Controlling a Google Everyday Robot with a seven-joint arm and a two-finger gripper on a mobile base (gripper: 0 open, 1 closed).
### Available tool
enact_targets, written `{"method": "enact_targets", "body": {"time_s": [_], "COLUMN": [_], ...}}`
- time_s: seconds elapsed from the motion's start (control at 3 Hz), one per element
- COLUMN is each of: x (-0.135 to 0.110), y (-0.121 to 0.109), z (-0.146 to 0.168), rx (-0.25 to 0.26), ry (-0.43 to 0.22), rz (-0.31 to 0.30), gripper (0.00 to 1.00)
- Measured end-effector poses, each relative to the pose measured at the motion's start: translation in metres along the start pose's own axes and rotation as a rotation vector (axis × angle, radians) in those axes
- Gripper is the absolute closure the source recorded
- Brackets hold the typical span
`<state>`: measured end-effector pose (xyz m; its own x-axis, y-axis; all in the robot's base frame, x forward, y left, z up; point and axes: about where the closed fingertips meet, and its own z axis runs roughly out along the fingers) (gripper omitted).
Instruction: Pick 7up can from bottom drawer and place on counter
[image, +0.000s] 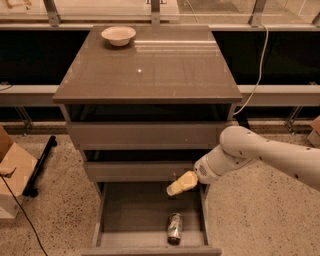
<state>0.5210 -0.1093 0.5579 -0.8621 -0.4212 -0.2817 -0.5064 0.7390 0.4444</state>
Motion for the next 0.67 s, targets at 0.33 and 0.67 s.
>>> {"method": "enact_targets", "body": {"time_s": [0.33, 0.67], "x": [0.003, 0.003], "y": [-0.003, -0.011], "z": [0.009, 0.033], "rx": [-0.015, -0.025], "ry": [0.01, -0.003], "rz": [0.008, 0.081], "gripper": [0.0, 0.0]}}
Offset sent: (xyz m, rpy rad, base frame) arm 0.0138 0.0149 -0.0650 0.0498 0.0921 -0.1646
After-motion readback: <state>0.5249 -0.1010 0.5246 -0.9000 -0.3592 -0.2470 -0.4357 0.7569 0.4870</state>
